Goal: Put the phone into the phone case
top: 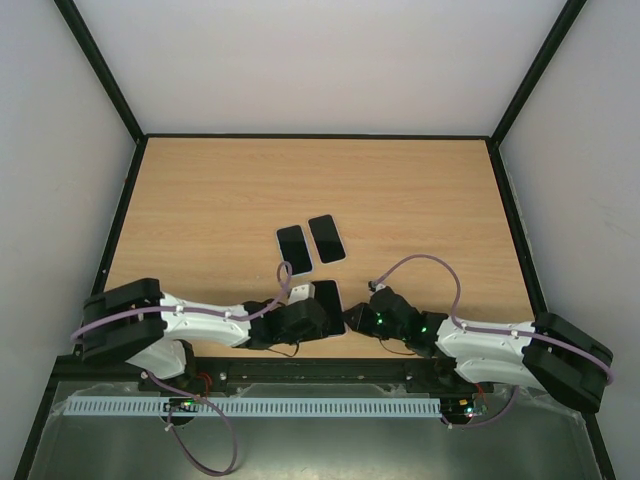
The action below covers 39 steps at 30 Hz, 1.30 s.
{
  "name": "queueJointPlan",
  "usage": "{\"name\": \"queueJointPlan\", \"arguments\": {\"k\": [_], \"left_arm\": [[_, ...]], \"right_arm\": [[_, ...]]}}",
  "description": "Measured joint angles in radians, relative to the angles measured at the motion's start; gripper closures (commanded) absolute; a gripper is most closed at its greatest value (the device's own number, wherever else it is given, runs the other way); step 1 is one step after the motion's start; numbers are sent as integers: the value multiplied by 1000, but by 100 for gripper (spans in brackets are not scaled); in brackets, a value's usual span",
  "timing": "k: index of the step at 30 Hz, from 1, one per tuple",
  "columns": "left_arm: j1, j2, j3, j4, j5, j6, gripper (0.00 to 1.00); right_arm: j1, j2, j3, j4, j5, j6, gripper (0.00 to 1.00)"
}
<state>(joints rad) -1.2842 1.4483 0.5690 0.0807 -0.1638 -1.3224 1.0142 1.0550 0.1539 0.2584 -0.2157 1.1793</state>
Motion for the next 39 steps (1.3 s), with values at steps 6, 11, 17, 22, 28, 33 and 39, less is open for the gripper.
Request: {"name": "queueJointPlan", "arguments": {"k": [6,11,17,22,28,33,39], "left_arm": [[-10,38,1,3,5,-4,75],[-11,36,9,-10,-13,-3,87],[-12,40,29,-42,-20,-1,63],[-17,44,34,-55,-26,-5,49],[-20,-2,34,-88,-49,-18,56],[-20,-16,33,-103,-55,-24,46],[-27,-15,34,-102,-60,-33,41]], "right_arm": [[0,2,-8,0,0,7,91],[-2,1,-24,6,4,14,91],[-7,32,-41,71,-7,38,91],[-6,53,-48,115,-39,55,91],[0,19,-52,111,-58,63,91],[0,12,-53,107,-60,63,91],[1,13,-53,110,-71,63,91]]}}
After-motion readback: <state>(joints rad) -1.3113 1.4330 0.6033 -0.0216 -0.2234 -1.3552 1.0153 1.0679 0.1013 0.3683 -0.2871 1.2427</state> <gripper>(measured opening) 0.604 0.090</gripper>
